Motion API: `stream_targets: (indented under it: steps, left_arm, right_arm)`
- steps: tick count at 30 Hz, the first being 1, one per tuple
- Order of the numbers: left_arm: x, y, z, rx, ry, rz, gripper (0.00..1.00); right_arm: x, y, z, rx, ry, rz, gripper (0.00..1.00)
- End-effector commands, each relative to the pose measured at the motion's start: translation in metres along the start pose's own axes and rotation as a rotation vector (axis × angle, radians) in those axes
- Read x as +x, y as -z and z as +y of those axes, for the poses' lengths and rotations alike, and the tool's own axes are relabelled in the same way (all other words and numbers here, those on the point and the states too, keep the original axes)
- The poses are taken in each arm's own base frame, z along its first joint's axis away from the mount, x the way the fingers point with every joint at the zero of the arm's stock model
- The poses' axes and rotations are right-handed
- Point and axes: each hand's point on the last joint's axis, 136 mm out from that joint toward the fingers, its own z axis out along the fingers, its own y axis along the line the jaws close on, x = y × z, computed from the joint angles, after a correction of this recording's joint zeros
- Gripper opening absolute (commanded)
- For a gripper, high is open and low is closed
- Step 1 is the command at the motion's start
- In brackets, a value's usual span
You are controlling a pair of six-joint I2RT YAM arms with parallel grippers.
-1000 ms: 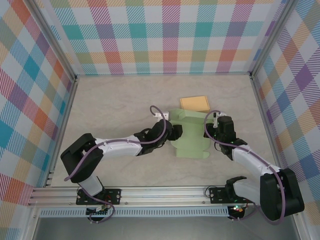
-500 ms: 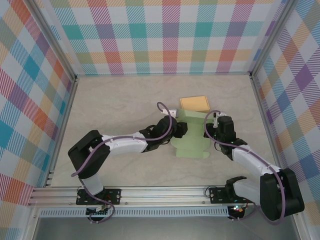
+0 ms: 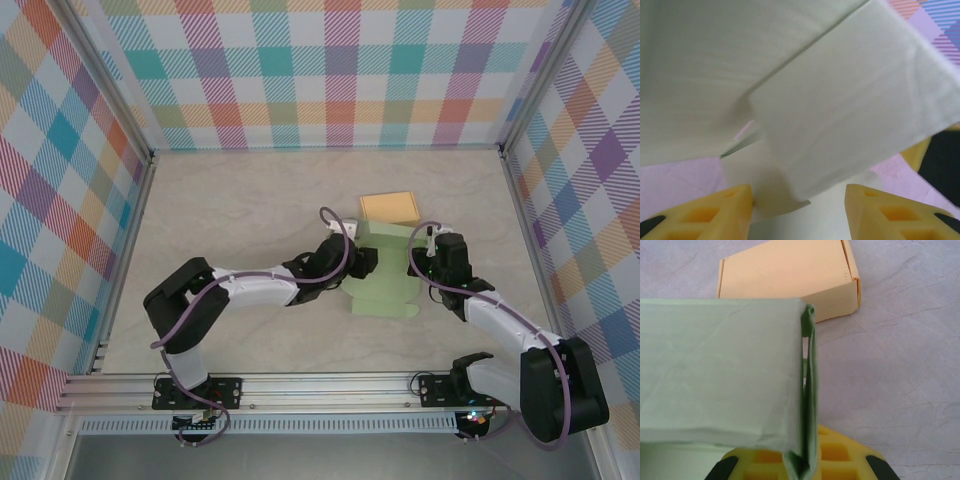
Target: Fold the paper box
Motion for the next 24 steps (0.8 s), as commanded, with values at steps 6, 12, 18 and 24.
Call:
stream_targets:
  steps: [6, 12, 18, 24]
  left_arm:
    - [-0.038, 0.076, -0.019, 0.109, -0.093, -0.126, 0.57]
    - [-0.08, 0.11, 0.019, -0.132, -0.216, -0.219, 0.57]
    - [-0.113, 0.109, 0.092, -0.383, -0.14, -0.262, 0.51]
    - [-0.127, 0.076, 0.109, -0.406, -0.179, -0.259, 0.49]
  right_arm:
    - [-0.006, 0.002, 0.007, -0.028, 0.002, -0.029, 0.0]
    - [-0.005, 0.002, 0.007, -0.032, 0.004, -0.028, 0.0]
    - [-0.005, 0.004, 0.008, -0.039, 0.006, -0.03, 0.0]
    - [-0.004, 0.004, 0.009, -0.044, 0.008, -0.028, 0.0]
